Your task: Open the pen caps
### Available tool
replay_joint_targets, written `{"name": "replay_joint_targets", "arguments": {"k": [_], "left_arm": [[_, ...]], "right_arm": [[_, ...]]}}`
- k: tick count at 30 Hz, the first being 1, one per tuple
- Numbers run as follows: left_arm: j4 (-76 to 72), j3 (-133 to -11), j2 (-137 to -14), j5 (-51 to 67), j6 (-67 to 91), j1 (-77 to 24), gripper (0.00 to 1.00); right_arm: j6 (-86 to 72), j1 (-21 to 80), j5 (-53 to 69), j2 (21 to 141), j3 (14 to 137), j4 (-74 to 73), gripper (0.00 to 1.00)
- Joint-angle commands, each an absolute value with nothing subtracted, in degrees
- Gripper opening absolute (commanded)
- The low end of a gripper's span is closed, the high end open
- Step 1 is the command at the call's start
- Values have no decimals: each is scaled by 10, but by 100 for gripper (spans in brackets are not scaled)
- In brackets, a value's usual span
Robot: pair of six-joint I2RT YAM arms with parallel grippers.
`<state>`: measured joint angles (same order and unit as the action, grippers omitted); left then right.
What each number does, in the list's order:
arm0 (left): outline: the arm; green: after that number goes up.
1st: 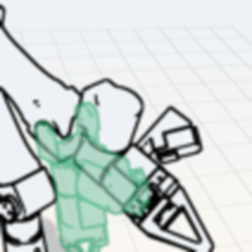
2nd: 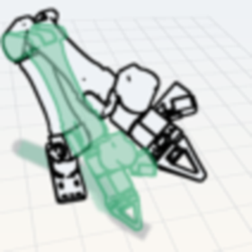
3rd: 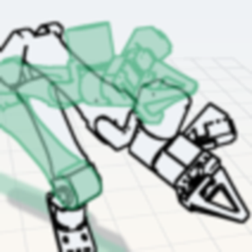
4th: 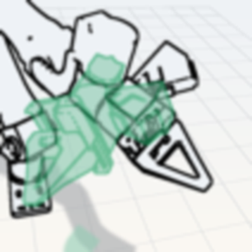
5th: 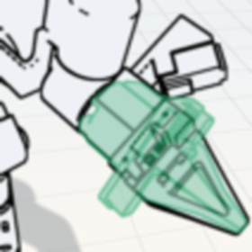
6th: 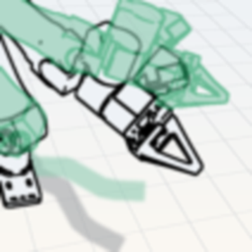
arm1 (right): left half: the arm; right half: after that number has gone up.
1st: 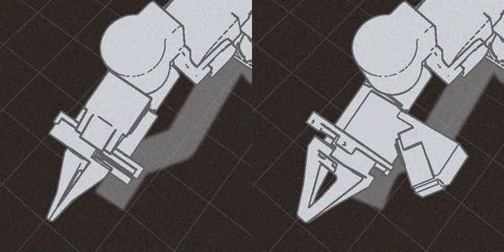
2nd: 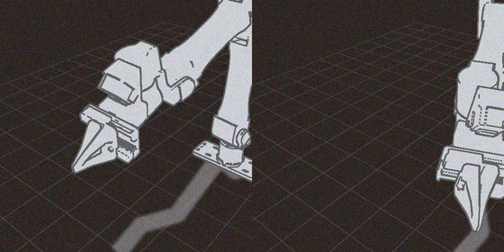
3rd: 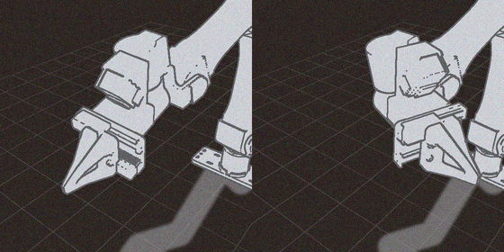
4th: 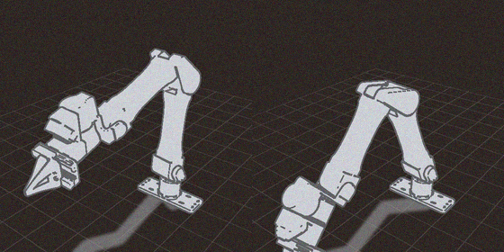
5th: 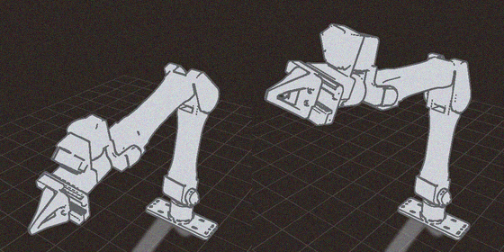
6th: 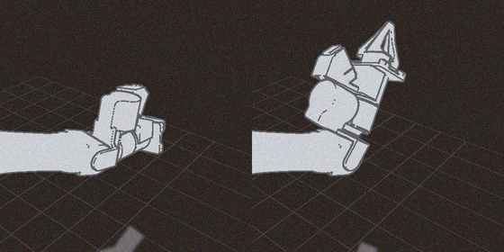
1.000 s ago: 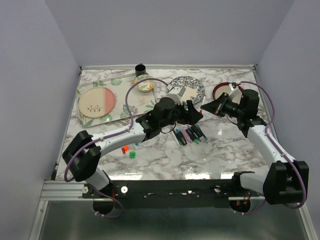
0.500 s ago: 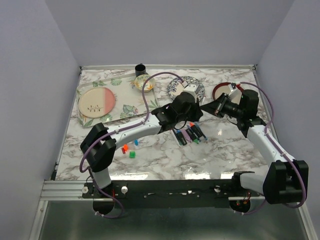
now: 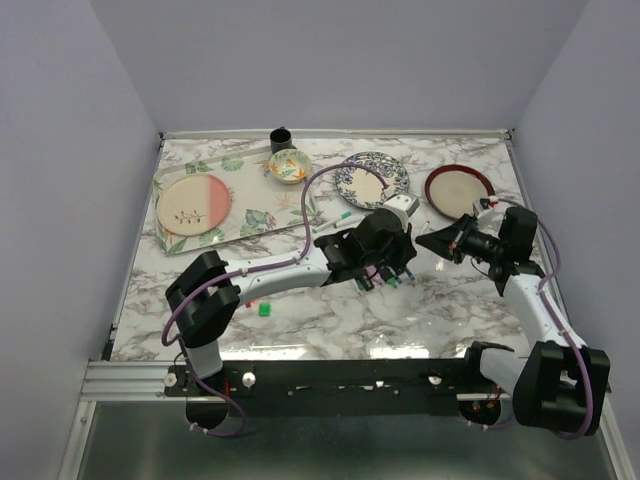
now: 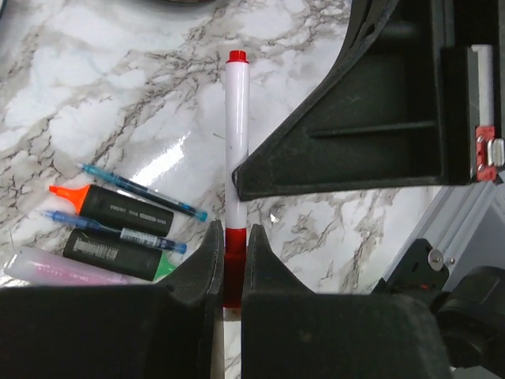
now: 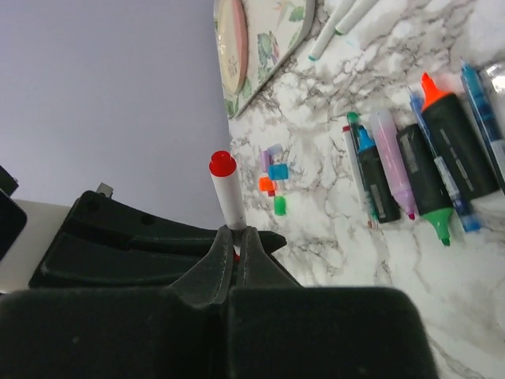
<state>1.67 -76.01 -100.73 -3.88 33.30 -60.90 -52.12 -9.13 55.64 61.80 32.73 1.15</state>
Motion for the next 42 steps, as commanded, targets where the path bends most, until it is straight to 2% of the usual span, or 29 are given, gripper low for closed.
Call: {"name": "replay_joint_targets", "arguments": {"k": [1, 10, 16, 18, 20, 21, 23, 24, 27, 33, 42], "left_arm": [[196, -687, -950, 0, 321, -647, 0], [179, -609, -887, -15, 337, -650, 0], [138, -568, -837, -68, 359, -645, 0], [112, -556, -818, -86, 367, -635, 0], [85, -546, -804, -100, 379, -627, 0], [75, -542, -801, -102, 381, -614, 0], [46, -541, -795, -100, 394, -599, 0], [39, -542, -795, -91, 395, -586, 0], [19, -561, -810, -68, 403, -570, 0], [15, -631, -870, -33, 401, -562, 0], [24, -705, -933, -7, 402, -562, 0]], "right_arm": [[-546, -191, 338, 619, 327, 90, 1], [-544, -214, 356, 641, 322, 99, 1], [-490, -189, 516, 715, 348, 151, 1], [-469, -159, 530, 729, 360, 149, 8], [-456, -135, 535, 733, 369, 141, 9], [-452, -110, 542, 736, 373, 141, 24], [-448, -84, 550, 739, 375, 150, 34], [-451, -63, 560, 744, 375, 158, 46], [-465, -27, 583, 754, 374, 191, 58], [-485, 4, 594, 757, 374, 212, 66], [-511, 25, 594, 758, 372, 220, 64]]}}
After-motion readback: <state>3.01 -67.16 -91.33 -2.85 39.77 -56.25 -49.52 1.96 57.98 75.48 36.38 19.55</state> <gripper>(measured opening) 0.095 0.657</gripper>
